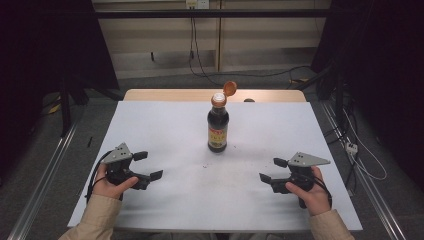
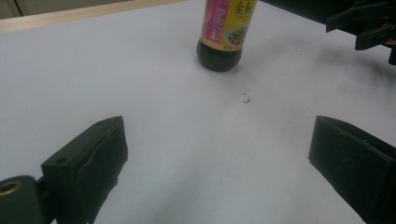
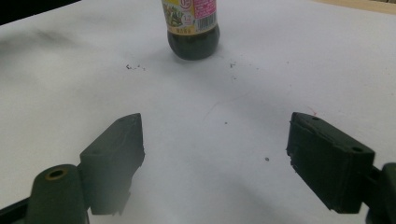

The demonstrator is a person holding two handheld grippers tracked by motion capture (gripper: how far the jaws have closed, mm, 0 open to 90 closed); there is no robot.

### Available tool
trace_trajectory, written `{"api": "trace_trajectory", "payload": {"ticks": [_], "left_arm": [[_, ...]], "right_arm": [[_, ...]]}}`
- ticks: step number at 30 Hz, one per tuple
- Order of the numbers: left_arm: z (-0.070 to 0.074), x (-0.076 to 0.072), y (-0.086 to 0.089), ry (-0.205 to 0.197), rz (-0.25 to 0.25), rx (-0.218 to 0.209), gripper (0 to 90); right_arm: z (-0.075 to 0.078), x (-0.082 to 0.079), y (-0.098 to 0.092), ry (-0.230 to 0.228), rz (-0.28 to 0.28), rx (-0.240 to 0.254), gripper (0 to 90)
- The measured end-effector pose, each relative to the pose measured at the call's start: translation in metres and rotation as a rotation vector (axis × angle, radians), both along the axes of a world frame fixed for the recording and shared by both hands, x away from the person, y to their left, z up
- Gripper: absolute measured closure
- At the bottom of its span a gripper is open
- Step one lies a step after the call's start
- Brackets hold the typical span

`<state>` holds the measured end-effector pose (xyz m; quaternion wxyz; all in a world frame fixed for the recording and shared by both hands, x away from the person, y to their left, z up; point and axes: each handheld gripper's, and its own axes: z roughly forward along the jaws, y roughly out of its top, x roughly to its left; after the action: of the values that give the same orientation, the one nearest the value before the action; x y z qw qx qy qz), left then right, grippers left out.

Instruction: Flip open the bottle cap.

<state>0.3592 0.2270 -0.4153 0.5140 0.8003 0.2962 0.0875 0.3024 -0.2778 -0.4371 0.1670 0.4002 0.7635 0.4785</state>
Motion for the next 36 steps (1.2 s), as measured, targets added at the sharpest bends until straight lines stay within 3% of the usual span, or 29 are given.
{"api": "trace_trajectory", "payload": {"ticks": [36], "left_arm": [[-0.003, -0.009, 0.01, -0.007, 0.001, 0.007, 4.2]], "right_arm": [[-0.002, -0.018, -0.028, -0.015, -0.051, -0.004, 19.5]]}}
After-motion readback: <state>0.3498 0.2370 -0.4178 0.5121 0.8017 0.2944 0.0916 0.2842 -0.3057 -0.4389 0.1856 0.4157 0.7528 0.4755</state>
